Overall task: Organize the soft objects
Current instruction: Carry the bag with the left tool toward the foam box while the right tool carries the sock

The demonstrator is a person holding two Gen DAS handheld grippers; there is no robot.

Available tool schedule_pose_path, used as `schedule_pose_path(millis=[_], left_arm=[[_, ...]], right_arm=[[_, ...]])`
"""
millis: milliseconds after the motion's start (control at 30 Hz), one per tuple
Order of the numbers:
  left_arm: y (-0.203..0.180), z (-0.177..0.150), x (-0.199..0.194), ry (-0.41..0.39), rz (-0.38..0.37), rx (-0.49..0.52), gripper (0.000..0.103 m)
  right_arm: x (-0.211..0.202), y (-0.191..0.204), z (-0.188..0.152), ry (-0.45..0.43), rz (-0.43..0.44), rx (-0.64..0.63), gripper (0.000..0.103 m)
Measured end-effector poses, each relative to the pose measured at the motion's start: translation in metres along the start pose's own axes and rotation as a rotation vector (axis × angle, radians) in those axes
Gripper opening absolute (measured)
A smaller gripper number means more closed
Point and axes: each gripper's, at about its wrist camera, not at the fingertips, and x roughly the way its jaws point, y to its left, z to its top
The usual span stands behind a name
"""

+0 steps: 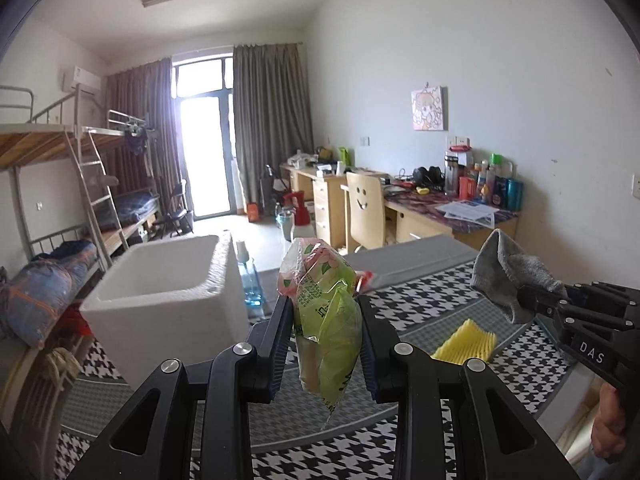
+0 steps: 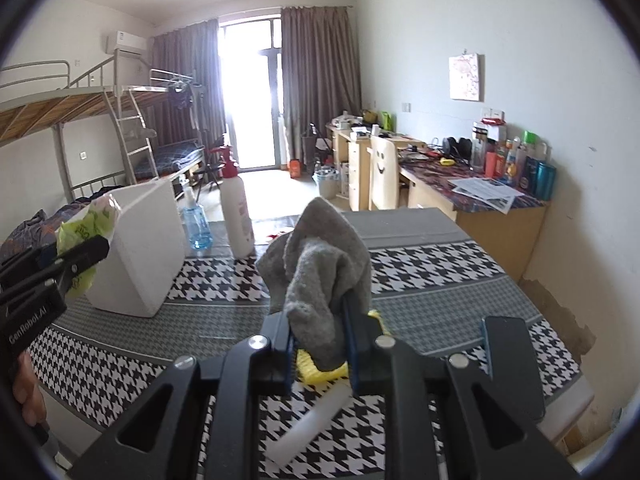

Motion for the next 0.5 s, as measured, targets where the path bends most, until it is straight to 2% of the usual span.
schedule_pose_path(millis=[500], left_arm=[[0.029,0.010,-0.007,-0.036,0.085,-0.040,0.033]], right_arm=[[0.004,0.027,0.027,-0.055,0.067,-0.066,0.024]])
